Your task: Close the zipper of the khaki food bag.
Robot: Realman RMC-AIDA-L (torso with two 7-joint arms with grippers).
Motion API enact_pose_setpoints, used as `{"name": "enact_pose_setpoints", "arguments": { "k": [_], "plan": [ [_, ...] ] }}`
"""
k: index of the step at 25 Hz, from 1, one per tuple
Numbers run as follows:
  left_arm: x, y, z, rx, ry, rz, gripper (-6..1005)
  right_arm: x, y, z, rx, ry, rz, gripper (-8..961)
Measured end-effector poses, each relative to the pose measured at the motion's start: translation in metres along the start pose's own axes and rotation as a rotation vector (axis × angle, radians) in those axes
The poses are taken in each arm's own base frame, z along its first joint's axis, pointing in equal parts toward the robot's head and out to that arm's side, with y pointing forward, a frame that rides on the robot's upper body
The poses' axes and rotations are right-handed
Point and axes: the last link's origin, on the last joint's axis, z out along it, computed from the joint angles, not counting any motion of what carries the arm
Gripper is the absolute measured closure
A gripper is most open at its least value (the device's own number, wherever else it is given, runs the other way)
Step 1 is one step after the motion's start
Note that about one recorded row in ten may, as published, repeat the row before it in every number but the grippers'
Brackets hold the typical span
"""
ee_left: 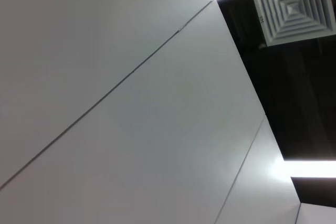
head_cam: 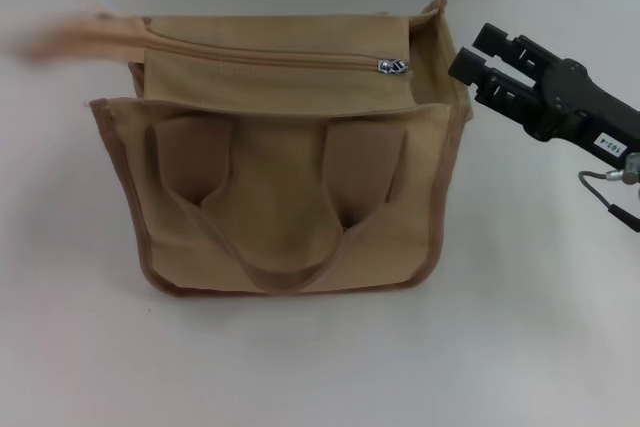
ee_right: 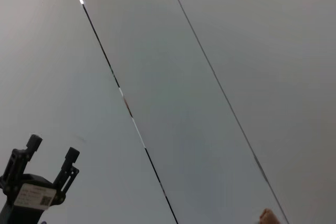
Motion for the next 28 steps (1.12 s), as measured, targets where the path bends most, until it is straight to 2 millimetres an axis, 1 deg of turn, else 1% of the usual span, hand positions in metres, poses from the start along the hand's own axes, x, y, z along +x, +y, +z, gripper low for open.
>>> {"name": "enact_pose_setpoints", "arguments": {
  "k": [4,6,9,11,12,13,14,15,16,17,19,21,24,25,26,28],
  "plan": [
    [-0.002,0.003,0.000,-0.021,-0.024,-0.005,243,0.003,0.000,0.002,0.001,0.000,-0.013,204],
    [-0.005,0.005,0.001,-0.051,-0.084,0.028,243,0.003,0.000,0.002,0.000,0.001,-0.019,204],
    [-0.014,0.012,0.001,-0.151,-0.246,0.136,243,0.002,0.003,0.002,-0.014,-0.005,-0.053,204],
    [-0.021,0.019,-0.002,-0.237,-0.358,0.205,243,0.002,0.008,0.001,-0.048,-0.017,-0.095,204],
    [-0.021,0.019,-0.002,-0.237,-0.358,0.205,242,0.001,0.013,0.000,-0.078,-0.028,-0.126,205],
    [-0.023,0.023,-0.005,-0.284,-0.417,0.242,242,0.000,0.024,-0.003,-0.141,-0.053,-0.188,205],
    [-0.023,0.023,-0.005,-0.284,-0.417,0.242,242,0.000,0.024,-0.003,-0.141,-0.053,-0.188,205],
    [-0.026,0.030,-0.013,-0.355,-0.503,0.289,242,0.000,0.029,-0.005,-0.169,-0.068,-0.221,205],
    [-0.027,0.034,-0.018,-0.388,-0.540,0.313,242,0.001,0.034,-0.008,-0.192,-0.086,-0.249,205],
    [-0.027,0.034,-0.018,-0.388,-0.540,0.313,242,0.001,0.038,-0.010,-0.212,-0.102,-0.273,205],
    [-0.031,0.047,-0.036,-0.490,-0.625,0.392,242,0.003,0.046,-0.013,-0.253,-0.121,-0.304,205],
    [-0.036,0.053,-0.044,-0.529,-0.655,0.416,242,0.007,0.053,-0.013,-0.297,-0.111,-0.317,205],
    [-0.039,0.054,-0.047,-0.535,-0.674,0.411,242,0.017,0.058,-0.007,-0.361,-0.041,-0.310,203],
    [-0.049,0.052,-0.056,-0.540,-0.755,0.373,242,0.020,0.059,-0.006,-0.372,-0.017,-0.311,203],
    [-0.054,0.051,-0.060,-0.536,-0.796,0.356,242,0.024,0.060,-0.004,-0.382,0.007,-0.317,203],
    [-0.057,0.050,-0.063,-0.533,-0.824,0.346,242,0.033,0.061,-0.004,-0.398,0.060,-0.330,202]
  ]
}}
